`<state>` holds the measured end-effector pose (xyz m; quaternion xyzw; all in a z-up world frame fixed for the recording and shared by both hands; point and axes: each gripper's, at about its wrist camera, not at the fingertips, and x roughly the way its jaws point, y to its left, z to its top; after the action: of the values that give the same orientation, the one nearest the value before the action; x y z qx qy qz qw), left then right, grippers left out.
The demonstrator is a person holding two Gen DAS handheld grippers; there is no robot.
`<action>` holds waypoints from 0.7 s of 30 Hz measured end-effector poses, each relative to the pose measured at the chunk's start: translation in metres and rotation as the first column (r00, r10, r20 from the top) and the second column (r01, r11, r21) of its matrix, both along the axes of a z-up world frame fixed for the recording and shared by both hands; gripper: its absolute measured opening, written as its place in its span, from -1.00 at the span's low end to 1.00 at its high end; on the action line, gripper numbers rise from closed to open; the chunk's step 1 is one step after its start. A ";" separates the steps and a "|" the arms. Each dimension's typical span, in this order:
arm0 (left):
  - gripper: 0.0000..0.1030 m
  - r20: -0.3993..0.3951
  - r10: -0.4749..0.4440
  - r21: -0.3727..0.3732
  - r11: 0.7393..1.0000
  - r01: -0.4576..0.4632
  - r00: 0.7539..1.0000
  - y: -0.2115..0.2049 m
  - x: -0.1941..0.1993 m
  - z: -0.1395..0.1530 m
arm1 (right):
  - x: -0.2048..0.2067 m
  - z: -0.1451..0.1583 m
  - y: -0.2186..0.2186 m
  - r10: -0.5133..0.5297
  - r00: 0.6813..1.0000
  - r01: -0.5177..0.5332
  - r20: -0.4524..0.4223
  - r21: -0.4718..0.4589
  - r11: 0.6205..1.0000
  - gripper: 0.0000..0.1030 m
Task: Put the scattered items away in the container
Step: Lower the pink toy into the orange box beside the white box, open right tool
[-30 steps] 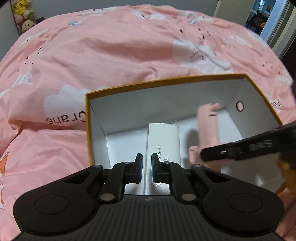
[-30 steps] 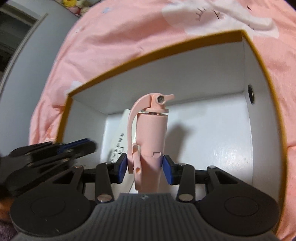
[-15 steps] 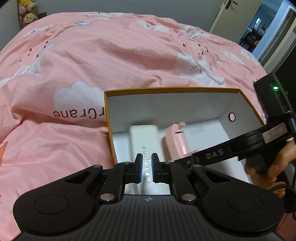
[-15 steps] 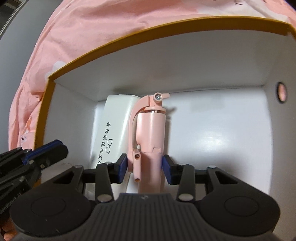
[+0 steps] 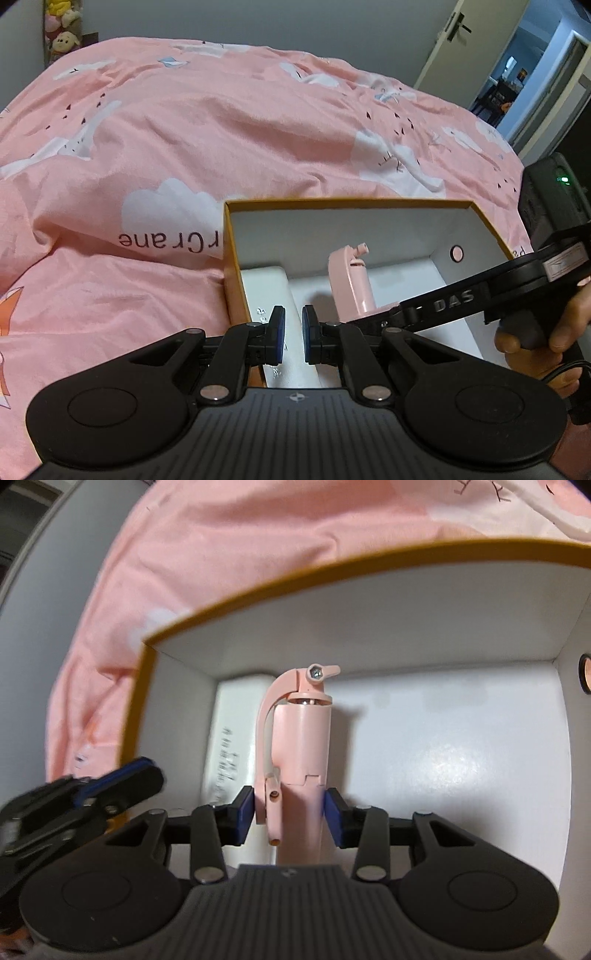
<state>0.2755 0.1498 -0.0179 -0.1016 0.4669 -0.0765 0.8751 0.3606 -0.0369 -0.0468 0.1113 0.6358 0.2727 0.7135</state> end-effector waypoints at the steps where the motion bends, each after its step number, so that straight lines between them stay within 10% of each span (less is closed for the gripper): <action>1: -0.81 0.008 0.002 0.000 1.000 -0.002 1.000 0.001 -0.001 0.003 | 0.000 0.003 -0.001 0.001 1.000 -0.001 0.004 0.029 1.000 -0.14; 21: -0.81 0.032 0.056 0.012 0.998 -0.056 0.998 0.021 0.001 0.006 | 0.010 -0.030 0.047 0.037 0.999 -0.032 -0.036 0.150 0.988 -0.10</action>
<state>0.2763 0.1712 -0.0120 -0.1078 0.4503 -0.0504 0.8849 0.3704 0.0097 -0.0768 0.1586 0.6290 0.3296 0.6860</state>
